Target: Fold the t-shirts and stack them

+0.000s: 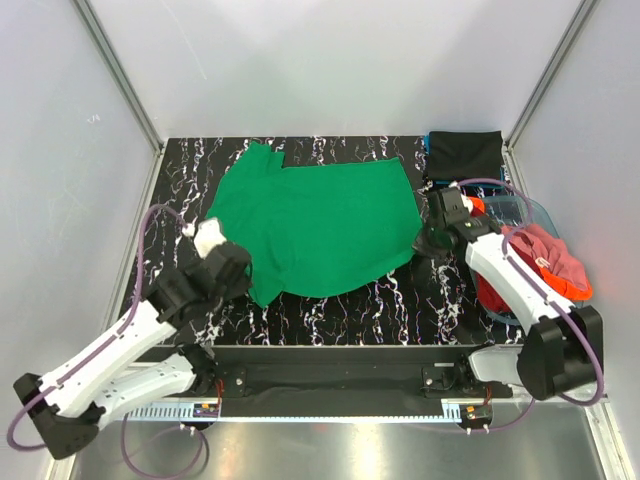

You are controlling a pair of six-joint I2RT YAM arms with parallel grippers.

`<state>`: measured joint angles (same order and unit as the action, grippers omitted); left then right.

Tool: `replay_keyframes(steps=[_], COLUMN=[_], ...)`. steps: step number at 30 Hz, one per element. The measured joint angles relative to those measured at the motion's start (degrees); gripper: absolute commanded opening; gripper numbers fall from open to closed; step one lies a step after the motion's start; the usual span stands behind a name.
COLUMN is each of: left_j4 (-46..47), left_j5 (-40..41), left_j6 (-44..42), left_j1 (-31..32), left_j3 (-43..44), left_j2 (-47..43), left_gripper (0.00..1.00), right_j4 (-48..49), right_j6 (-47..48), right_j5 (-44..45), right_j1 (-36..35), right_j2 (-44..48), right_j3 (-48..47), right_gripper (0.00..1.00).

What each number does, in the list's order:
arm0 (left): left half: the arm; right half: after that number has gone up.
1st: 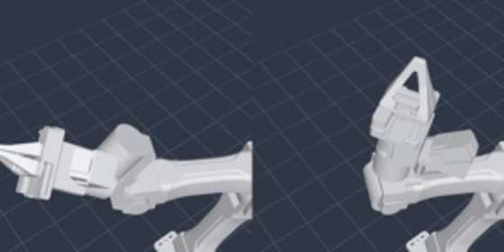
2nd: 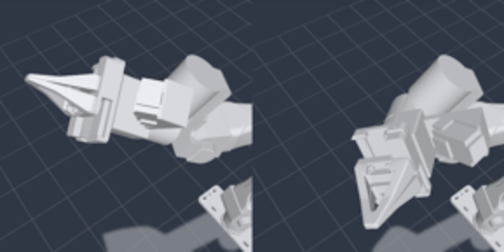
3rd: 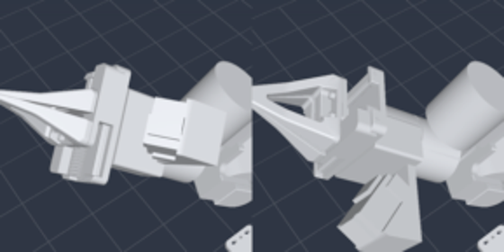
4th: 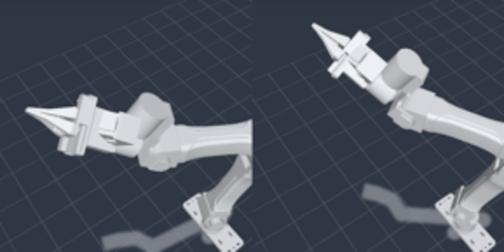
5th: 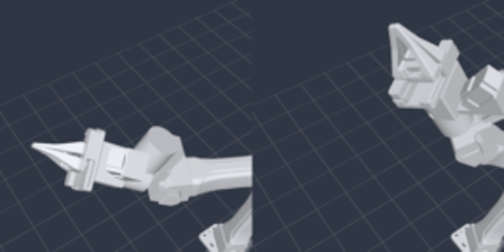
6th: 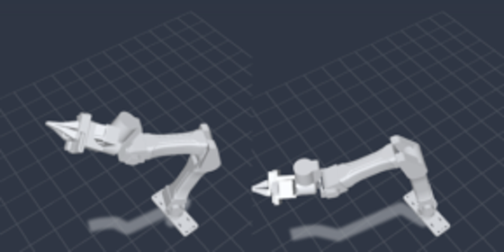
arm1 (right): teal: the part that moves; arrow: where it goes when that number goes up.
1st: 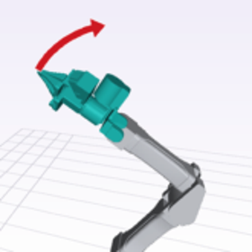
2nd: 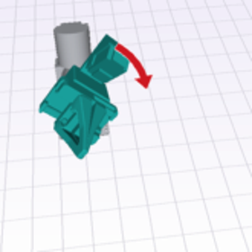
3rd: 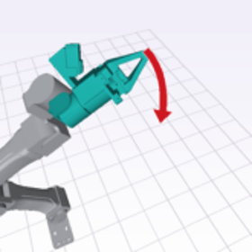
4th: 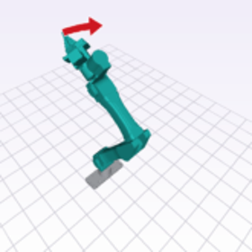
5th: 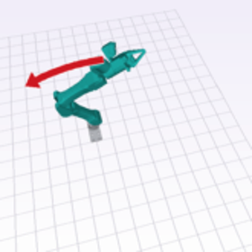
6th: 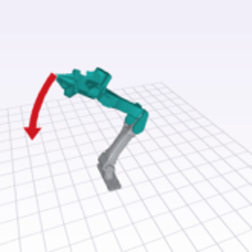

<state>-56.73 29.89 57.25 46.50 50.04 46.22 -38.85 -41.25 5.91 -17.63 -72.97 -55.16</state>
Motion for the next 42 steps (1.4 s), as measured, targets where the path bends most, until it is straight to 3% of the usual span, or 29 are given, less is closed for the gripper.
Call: replay_keyframes(steps=[6, 11, 14, 15, 16, 17, 18, 21, 25, 34, 42], left_j4=[5.3, 10.3, 12.0, 11.7, 11.9, 12.0, 11.8, 12.9, 11.3, 16.2, 19.8], left_j5=[-8.9, -15.4, -17.6, -18.2, -19.2, -20.7, -22.1, -24.2, -23.2, -21.3, -20.5], left_j6=[-14.5, -23.1, -26.4, -27.6, -28.8, -29.9, -30.7, -32.2, -30.8, -18.6, -10.6], left_j1=[-14.9, -24.0, -28.0, -29.3, -30.7, -32.0, -33.0, -34.8, -35.3, -35.0, -35.1], left_j3=[4.5, 10.1, 15.5, 18.4, 21.9, 26.1, 30.4, 37.9, 34.3, 2.1, -15.0], left_j2=[9.8, 22.9, 32.1, 36.2, 40.7, 45.3, 50.0, 58.4, 54.8, 18.1, 13.5], left_gripper=[0.04, 0.02, 0.06, 0.22, 0.33, 0.42, 0.58, 0.70, 0.72, 0.72, 0.73], right_j4=[-0.9, -1.7, -1.7, -2.2, -2.3, -3.0, -4.4, -5.2, -6.0, -1.9, 3.0], right_j6=[5.3, 9.5, 11.1, 11.5, 11.7, 12.0, 12.5, 14.3, 15.4, 14.8, 13.8], right_j5=[0.7, 0.6, 0.5, 0.5, 0.4, 0.0, -0.3, -2.3, -3.5, -6.6, -11.2], right_j1=[0.0, 2.1, 5.2, 6.2, 7.2, 7.9, 8.6, 9.7, 9.6, 9.5, 10.3], right_j2=[-8.9, -19.6, -27.5, -30.3, -33.4, -36.5, -39.9, -46.2, -44.8, -27.8, -26.9], right_j3=[-9.5, -19.9, -26.9, -29.4, -32.3, -35.4, -39.1, -45.7, -42.6, -18.1, -11.3], right_gripper=[0.00, 0.00, 0.00, 0.20, 0.53, 0.77, 0.99, 1.00, 1.00, 1.00, 0.94])
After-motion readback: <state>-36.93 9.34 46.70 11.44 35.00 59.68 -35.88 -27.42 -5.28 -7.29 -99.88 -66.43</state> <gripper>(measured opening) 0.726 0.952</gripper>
